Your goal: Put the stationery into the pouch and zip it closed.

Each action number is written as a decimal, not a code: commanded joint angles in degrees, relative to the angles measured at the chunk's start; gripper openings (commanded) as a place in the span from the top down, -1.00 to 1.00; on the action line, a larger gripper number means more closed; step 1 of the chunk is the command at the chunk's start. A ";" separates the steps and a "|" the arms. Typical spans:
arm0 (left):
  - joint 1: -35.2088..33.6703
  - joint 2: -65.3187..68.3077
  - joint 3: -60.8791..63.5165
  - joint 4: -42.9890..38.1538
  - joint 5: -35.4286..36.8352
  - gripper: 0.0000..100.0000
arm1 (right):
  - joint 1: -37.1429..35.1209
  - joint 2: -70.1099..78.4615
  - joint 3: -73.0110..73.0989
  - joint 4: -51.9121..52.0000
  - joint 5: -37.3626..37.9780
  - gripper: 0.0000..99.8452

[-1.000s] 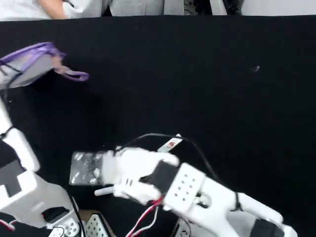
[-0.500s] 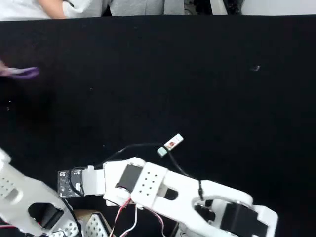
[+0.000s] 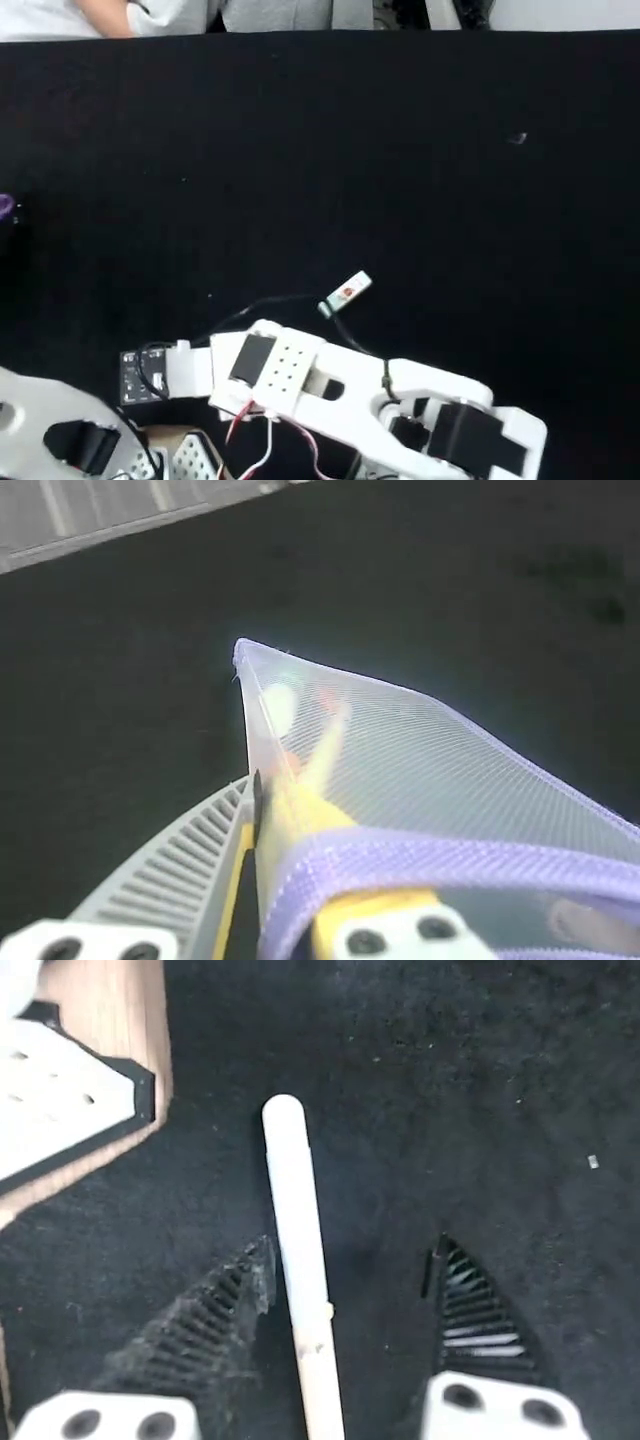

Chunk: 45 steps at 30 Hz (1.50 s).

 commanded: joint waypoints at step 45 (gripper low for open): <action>32.75 -12.57 -5.14 14.42 3.52 0.94 | 31.65 -31.08 -25.98 17.32 0.09 0.98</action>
